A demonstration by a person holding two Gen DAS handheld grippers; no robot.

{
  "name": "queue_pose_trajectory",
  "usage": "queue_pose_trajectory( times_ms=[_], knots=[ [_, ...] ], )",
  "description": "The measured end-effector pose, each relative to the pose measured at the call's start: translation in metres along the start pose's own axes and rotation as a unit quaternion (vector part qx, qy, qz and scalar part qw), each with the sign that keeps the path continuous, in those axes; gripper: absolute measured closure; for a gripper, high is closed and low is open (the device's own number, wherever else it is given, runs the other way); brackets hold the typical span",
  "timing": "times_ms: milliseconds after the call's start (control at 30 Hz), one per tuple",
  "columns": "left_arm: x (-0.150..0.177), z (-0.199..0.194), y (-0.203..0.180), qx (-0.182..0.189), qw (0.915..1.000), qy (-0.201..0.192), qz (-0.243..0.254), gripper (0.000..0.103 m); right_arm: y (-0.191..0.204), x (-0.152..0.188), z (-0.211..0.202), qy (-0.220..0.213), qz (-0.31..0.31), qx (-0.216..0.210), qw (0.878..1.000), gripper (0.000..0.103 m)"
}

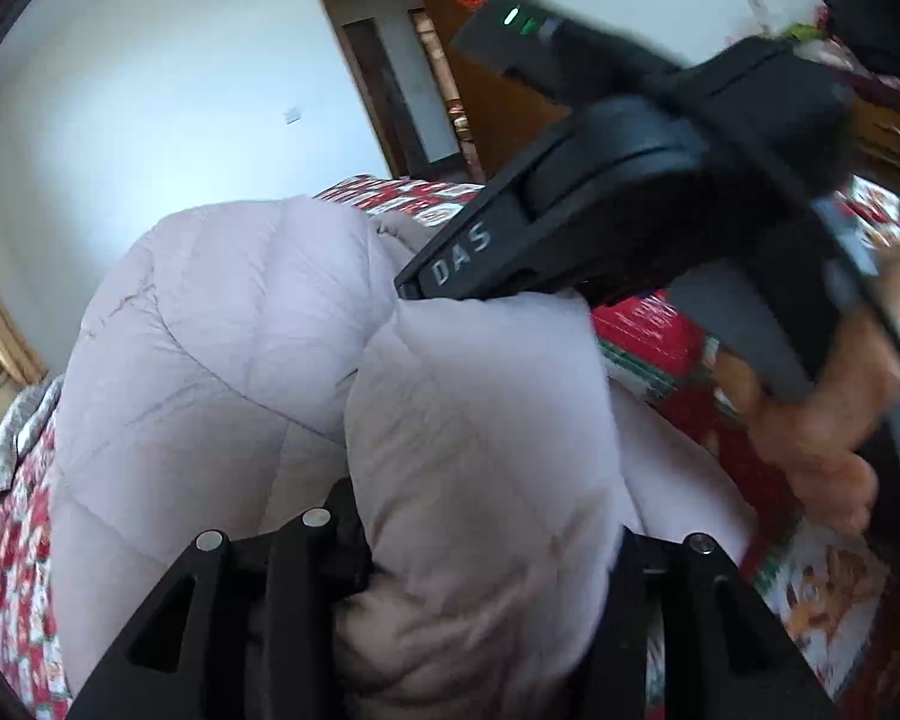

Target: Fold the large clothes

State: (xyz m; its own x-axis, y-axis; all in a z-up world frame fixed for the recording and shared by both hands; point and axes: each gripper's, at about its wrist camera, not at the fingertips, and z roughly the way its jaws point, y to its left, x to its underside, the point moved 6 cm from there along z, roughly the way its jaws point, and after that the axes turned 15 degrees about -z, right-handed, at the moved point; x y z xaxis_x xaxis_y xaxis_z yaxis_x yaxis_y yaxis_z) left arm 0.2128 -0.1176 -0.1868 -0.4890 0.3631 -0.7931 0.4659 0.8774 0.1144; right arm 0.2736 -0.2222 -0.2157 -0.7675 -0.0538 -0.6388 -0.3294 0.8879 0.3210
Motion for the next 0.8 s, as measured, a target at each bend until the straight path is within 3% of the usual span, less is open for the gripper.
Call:
queue_pose_trajectory(
  times_ms=[100,233,400,433,500,567,633,700,800],
  knots=[
    [0.01,-0.024,0.001,0.013,0.9993,-0.013,0.031,0.055,-0.002,0.005,0.003,-0.004,0.003,-0.006,1.0,0.058],
    [0.025,-0.077,0.009,0.062,0.9956,-0.044,0.054,0.04,-0.004,0.012,0.0,-0.009,0.013,-0.009,1.0,0.058],
    [0.016,-0.128,0.061,0.129,0.9897,-0.06,-0.011,0.039,-0.007,0.02,-0.005,-0.021,0.029,-0.011,0.999,0.058],
    [0.011,-0.133,0.069,0.129,0.989,-0.066,-0.026,0.034,-0.007,0.02,-0.005,-0.023,0.032,-0.01,0.999,0.058],
    [-0.013,-0.124,0.116,0.094,0.9884,-0.084,-0.085,0.023,-0.004,0.021,-0.005,-0.025,0.029,0.0,0.999,0.058],
    [-0.027,-0.1,0.15,0.047,0.9866,-0.078,-0.135,0.021,0.002,0.024,-0.005,-0.025,0.025,0.005,0.999,0.058],
    [-0.046,-0.067,0.189,-0.003,0.9794,-0.05,-0.195,0.021,0.007,0.028,-0.003,-0.025,0.031,0.002,0.999,0.057],
    [-0.063,-0.029,0.209,-0.018,0.9707,-0.018,-0.239,0.021,0.013,0.033,-0.002,-0.027,0.024,0.005,0.999,0.057],
    [-0.083,0.013,0.217,-0.038,0.9677,0.006,-0.249,0.021,0.019,0.041,-0.002,-0.035,0.029,0.007,0.999,0.057]
  ],
)
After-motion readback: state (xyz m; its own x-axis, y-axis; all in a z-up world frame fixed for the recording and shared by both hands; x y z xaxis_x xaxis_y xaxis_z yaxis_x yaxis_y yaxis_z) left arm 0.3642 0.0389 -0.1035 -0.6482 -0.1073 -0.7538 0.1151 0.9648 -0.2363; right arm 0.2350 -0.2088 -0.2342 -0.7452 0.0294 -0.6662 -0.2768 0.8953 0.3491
